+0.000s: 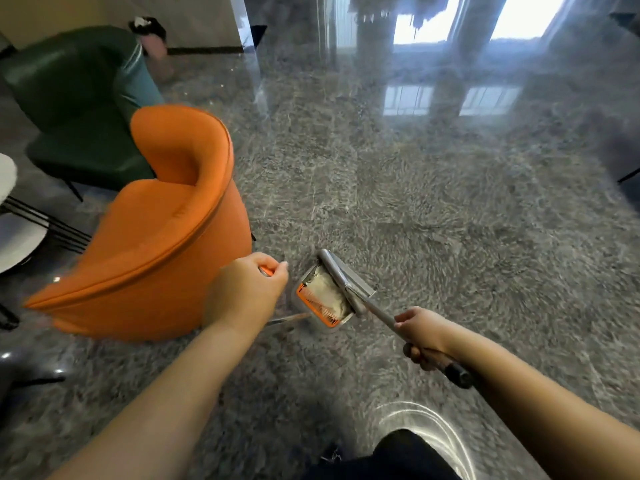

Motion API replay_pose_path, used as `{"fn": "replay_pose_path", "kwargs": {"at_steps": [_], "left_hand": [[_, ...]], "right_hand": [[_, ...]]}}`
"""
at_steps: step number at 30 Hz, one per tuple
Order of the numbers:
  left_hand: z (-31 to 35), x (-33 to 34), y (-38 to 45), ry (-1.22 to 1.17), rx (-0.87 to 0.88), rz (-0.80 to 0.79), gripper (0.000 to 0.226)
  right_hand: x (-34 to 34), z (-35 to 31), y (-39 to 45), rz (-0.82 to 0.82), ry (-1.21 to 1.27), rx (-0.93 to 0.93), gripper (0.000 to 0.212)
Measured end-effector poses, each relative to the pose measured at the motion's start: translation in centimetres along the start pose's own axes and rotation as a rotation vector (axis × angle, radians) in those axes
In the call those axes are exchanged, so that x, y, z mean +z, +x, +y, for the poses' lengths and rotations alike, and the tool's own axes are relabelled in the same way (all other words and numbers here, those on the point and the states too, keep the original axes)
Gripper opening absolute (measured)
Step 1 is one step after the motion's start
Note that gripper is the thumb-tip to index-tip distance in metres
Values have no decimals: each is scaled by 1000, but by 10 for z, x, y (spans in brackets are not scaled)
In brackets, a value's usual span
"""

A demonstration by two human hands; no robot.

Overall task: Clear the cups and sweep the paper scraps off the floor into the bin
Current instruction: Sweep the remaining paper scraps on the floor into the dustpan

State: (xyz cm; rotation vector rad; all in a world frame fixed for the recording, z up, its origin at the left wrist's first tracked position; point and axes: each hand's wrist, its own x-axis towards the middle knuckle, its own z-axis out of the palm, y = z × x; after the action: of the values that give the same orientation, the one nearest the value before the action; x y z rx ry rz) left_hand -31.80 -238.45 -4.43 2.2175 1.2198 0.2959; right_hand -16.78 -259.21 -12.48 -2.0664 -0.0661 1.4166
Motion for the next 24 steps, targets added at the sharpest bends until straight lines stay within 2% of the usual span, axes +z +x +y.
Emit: {"fn": "replay_pose_path", "kwargs": {"at_steps": [9, 17, 22, 24], "left_hand": [[56, 28, 195, 18, -9, 49, 20], [113, 43, 355, 37, -63, 111, 21], [129, 42, 450, 22, -76, 161, 21], [132, 41, 492, 16, -83, 167, 21]], "right_hand": [[-76, -158, 121, -7, 6, -2, 23], [-156, -305, 212, -22, -105, -15, 19], [-184, -390, 267, -27, -138, -26, 16], [-190, -424, 296, -33, -155, -38, 22]]}}
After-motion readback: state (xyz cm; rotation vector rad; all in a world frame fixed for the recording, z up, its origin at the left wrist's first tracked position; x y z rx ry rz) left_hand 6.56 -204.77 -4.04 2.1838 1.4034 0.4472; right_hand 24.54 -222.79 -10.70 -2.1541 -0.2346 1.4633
